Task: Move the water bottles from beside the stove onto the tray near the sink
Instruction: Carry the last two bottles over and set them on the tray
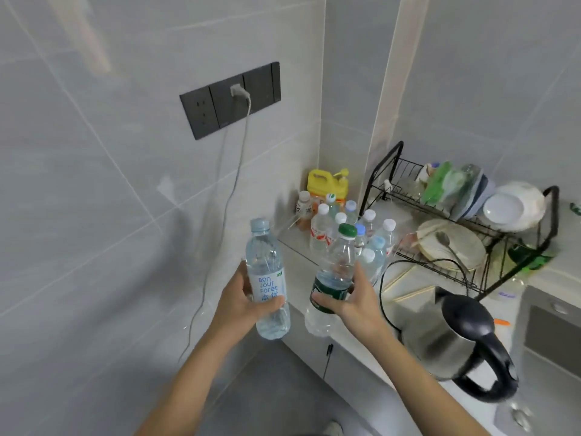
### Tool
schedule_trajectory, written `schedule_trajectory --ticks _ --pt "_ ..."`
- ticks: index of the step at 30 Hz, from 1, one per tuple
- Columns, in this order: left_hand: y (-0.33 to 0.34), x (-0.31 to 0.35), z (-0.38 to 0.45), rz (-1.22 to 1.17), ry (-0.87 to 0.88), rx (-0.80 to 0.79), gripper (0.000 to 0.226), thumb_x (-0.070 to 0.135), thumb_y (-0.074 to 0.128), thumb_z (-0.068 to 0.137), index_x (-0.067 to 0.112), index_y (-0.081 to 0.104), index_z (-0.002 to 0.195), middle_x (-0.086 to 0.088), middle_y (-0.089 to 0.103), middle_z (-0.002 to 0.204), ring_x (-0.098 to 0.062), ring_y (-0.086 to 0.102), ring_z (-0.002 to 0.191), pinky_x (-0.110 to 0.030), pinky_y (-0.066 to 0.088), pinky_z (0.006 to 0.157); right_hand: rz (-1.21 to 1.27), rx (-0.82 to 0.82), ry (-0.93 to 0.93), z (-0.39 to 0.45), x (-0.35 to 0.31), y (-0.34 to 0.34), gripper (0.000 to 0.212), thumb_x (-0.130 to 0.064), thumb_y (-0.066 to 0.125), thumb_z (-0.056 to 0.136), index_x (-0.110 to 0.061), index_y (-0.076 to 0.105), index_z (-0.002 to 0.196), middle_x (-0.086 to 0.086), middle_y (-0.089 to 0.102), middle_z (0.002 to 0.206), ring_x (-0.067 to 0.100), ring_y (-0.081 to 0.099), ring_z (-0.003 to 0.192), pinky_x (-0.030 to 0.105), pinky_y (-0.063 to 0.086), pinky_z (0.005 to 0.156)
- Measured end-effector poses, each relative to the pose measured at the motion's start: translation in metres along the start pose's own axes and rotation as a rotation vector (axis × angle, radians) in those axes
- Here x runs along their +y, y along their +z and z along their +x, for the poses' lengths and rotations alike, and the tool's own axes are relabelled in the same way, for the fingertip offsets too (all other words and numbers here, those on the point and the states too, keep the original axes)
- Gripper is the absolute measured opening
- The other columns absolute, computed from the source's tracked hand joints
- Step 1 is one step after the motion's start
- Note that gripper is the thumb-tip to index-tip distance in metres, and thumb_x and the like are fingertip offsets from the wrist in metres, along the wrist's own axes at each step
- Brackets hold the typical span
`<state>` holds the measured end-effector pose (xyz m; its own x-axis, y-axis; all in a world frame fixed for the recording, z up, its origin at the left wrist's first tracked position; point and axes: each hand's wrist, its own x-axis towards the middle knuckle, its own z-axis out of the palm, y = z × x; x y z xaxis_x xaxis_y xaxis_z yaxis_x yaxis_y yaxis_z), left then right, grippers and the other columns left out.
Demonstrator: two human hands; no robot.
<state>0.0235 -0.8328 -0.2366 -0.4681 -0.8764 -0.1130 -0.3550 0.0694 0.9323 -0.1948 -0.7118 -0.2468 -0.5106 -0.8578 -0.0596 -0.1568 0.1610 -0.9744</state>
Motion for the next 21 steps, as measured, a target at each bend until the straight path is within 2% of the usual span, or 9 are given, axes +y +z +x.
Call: schedule_trajectory --ticks 2,3,5,8,12,15,18,21 --pt "0.002 0.005 0.036 0.007 -0.001 -0.003 0.070 0.036 0.094 0.060 0.037 0.061 0.121 0.018 0.075 0.110 -0.005 0.072 0.098 -0.029 0.059 0.082 -0.052 0.017 0.005 0.032 -0.003 0.000 0.071 -0.013 0.096 0.073 -0.038 0.052 0.123 -0.024 0.073 0.104 -0.010 0.068 0.096 0.014 0.053 0.081" --pt "0.004 0.008 0.053 0.010 0.006 -0.013 0.072 0.038 0.093 0.058 0.039 0.061 0.122 0.017 0.075 0.110 -0.007 0.071 0.101 -0.033 0.059 0.085 -0.080 0.031 0.005 0.046 -0.004 0.001 0.072 -0.019 0.096 0.073 -0.036 0.052 0.127 -0.026 0.072 0.106 -0.007 0.068 0.099 0.023 0.055 0.086" --pt "0.009 0.012 0.088 0.035 0.020 -0.052 0.075 0.042 0.091 0.056 0.046 0.059 0.124 0.016 0.075 0.113 -0.011 0.071 0.105 -0.044 0.061 0.091 -0.126 0.065 -0.004 0.071 -0.004 0.003 0.074 -0.026 0.096 0.070 -0.036 0.050 0.128 -0.023 0.072 0.111 -0.003 0.068 0.101 0.035 0.057 0.091" --pt "0.016 0.019 0.136 0.076 0.058 -0.092 0.080 0.047 0.089 0.052 0.046 0.057 0.126 0.016 0.076 0.115 -0.010 0.073 0.107 -0.050 0.061 0.095 -0.200 0.147 -0.015 0.102 -0.007 0.005 0.083 -0.036 0.096 0.067 -0.047 0.045 0.132 -0.019 0.072 0.117 0.004 0.069 0.109 0.038 0.057 0.093" --pt "0.026 0.020 0.197 0.120 0.112 -0.150 0.078 0.046 0.090 0.053 0.043 0.059 0.124 0.015 0.078 0.110 -0.010 0.075 0.102 -0.048 0.061 0.093 -0.256 0.236 0.015 0.133 -0.010 0.010 0.075 -0.031 0.097 0.069 -0.044 0.048 0.124 -0.018 0.075 0.108 0.000 0.071 0.100 0.039 0.060 0.088" --pt "0.034 0.015 0.233 0.137 0.122 -0.231 0.075 0.048 0.089 0.052 0.041 0.062 0.121 0.016 0.079 0.102 -0.009 0.077 0.095 -0.047 0.063 0.088 -0.309 0.314 0.044 0.148 -0.013 0.019 0.075 -0.034 0.097 0.070 -0.041 0.048 0.126 -0.018 0.075 0.109 0.000 0.071 0.099 0.039 0.062 0.084" --pt "0.041 0.015 0.256 0.157 0.151 -0.288 0.068 0.047 0.091 0.056 0.040 0.065 0.118 0.021 0.078 0.095 0.000 0.074 0.090 -0.032 0.059 0.080 -0.342 0.386 0.081 0.160 -0.012 0.031 0.076 -0.041 0.094 0.070 -0.039 0.046 0.129 -0.016 0.072 0.114 0.009 0.071 0.104 0.045 0.061 0.085" --pt "0.047 0.008 0.274 0.143 0.165 -0.326 0.066 0.043 0.092 0.058 0.039 0.065 0.118 0.018 0.078 0.099 -0.005 0.074 0.095 -0.031 0.058 0.081 -0.410 0.440 0.101 0.169 -0.006 0.045 0.076 -0.042 0.092 0.071 -0.037 0.044 0.130 -0.016 0.069 0.110 0.017 0.069 0.102 0.047 0.061 0.080"
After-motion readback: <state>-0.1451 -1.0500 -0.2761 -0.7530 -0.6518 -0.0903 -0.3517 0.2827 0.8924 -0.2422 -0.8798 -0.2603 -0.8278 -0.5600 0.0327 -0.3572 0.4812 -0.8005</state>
